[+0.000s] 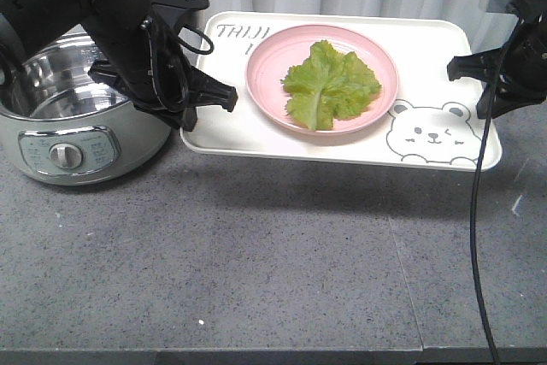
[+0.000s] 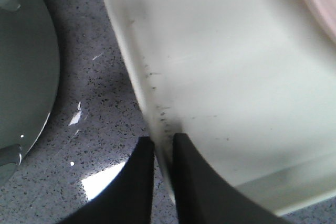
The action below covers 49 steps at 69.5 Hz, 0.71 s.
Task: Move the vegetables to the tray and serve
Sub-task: 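Hold the tray raised with both grippers while the base turns away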
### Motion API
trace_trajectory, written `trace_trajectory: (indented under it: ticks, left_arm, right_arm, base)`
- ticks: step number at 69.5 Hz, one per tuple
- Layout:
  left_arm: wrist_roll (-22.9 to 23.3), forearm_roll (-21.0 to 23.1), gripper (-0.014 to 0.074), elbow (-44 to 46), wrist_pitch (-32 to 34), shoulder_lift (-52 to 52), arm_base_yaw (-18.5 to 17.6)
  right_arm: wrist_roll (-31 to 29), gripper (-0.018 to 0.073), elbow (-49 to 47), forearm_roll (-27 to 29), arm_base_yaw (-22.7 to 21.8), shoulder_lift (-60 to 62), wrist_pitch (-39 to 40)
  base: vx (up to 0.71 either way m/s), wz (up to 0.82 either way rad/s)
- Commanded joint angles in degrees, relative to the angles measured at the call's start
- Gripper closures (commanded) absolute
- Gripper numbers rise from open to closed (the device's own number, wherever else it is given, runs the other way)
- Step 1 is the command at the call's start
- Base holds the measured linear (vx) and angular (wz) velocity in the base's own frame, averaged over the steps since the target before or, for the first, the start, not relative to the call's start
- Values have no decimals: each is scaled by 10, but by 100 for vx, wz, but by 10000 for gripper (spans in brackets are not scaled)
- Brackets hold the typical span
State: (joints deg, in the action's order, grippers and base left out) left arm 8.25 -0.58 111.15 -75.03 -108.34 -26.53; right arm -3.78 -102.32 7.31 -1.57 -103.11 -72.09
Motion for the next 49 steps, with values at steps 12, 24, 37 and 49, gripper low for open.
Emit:
trace_trajectory:
  ticks: [12,24,37,49]
  left_arm:
    - [-14,45,602,23,34,36,-13]
    - [-14,45,602,23,34,36,-13]
    - [-14,45,602,23,34,36,-13]
    - [-14,45,602,23,34,36,-13]
  right_arm:
    - [-15,565,-17,53,9,33,-15]
    - [-15,565,-17,53,9,33,-15]
    - [-15,565,-17,53,9,33,-15]
    - [-15,565,-17,53,9,33,-15]
  base:
    - [0,0]
    - [0,0]
    - [0,0]
    - [0,-1]
